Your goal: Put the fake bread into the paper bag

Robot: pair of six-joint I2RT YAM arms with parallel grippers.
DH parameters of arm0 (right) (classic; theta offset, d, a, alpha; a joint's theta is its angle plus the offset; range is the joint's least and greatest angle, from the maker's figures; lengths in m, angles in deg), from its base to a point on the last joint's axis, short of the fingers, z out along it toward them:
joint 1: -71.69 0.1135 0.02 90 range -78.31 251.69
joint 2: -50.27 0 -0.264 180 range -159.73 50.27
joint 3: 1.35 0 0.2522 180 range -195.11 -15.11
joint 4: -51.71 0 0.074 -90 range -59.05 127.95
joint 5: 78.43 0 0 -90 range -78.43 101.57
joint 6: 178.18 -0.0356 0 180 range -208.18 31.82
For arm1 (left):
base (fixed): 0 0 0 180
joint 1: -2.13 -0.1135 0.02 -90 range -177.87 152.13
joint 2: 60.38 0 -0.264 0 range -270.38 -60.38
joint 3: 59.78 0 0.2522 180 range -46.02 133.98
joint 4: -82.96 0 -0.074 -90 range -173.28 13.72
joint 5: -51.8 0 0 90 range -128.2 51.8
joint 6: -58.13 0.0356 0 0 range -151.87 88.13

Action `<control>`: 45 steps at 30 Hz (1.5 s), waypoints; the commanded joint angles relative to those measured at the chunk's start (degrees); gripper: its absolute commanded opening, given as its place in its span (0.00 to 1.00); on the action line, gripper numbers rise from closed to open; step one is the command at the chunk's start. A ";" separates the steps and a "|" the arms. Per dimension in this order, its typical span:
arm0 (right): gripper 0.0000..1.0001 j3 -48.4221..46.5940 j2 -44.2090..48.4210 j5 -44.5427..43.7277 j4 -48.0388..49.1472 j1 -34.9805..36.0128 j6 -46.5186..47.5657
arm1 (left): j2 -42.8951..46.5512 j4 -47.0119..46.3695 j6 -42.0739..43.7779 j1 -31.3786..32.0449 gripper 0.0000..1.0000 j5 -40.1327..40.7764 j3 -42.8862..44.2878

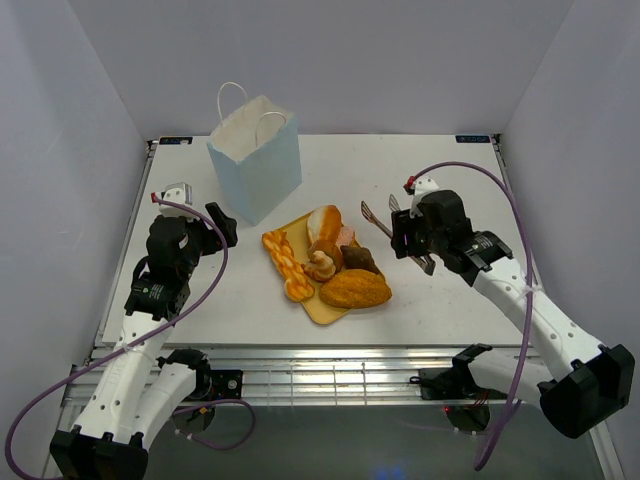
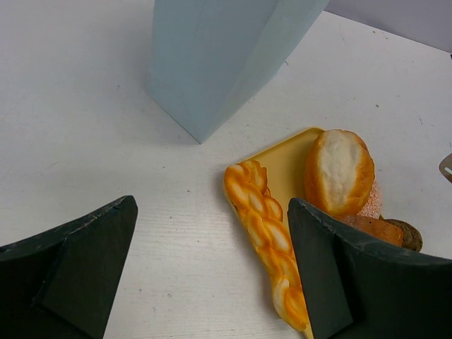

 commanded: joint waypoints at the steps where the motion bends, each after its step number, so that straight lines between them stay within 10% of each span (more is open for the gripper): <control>1: 0.63 -3.34 3.26 2.45 -1.64 2.44 1.20 | 0.62 -0.76 0.59 -0.19 0.98 0.64 0.94; 45: 0.53 3.08 5.64 12.83 0.29 11.50 4.45 | -0.44 -0.50 0.68 -0.19 0.98 -1.21 1.03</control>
